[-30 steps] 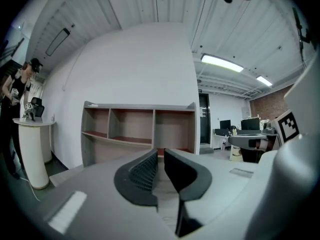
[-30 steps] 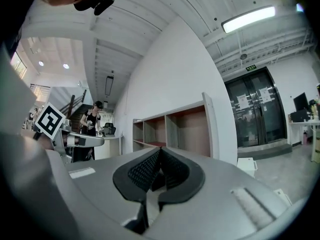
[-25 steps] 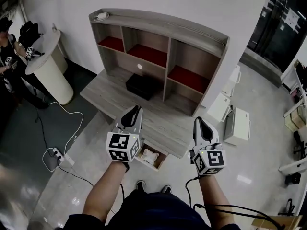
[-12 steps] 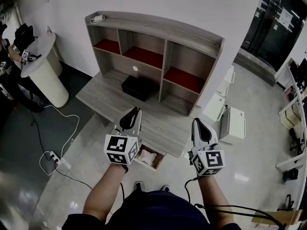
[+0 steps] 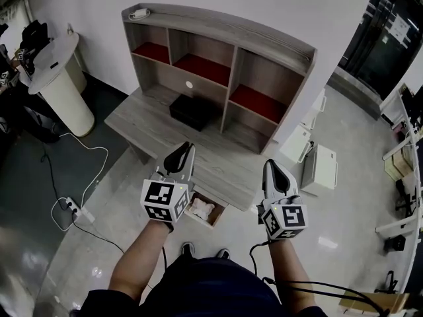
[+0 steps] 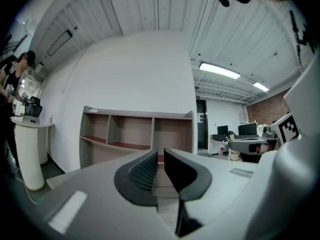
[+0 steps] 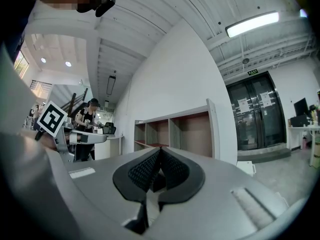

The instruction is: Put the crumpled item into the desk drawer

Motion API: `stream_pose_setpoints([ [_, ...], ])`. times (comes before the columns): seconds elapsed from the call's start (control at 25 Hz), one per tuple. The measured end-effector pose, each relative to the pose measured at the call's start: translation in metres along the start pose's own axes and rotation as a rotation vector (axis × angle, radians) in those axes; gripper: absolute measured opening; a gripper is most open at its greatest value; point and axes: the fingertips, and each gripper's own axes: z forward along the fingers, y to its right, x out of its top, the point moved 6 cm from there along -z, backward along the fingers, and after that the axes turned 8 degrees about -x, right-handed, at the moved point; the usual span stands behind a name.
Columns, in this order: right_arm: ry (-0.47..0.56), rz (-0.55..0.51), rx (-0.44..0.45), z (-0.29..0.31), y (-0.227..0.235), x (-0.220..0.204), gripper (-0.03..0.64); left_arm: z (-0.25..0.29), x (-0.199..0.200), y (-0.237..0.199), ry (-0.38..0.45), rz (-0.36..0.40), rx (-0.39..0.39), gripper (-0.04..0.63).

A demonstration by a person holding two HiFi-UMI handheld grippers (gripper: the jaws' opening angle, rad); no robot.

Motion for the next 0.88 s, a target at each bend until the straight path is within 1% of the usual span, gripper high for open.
stream_pose_setpoints([
  [0.36, 0.015, 0.013, 0.009, -0.0004, -0.0015, 0.0007, 0.006, -0.0015, 0.0015, -0.0008, -0.004, 0.01, 0.009, 0.043],
  [0.88, 0.01, 0.009, 0.027, -0.0001, -0.0027, -0.0003, 0.006, 0.0003, -0.0027, 0.0039, -0.006, 0.006, 0.01, 0.043],
])
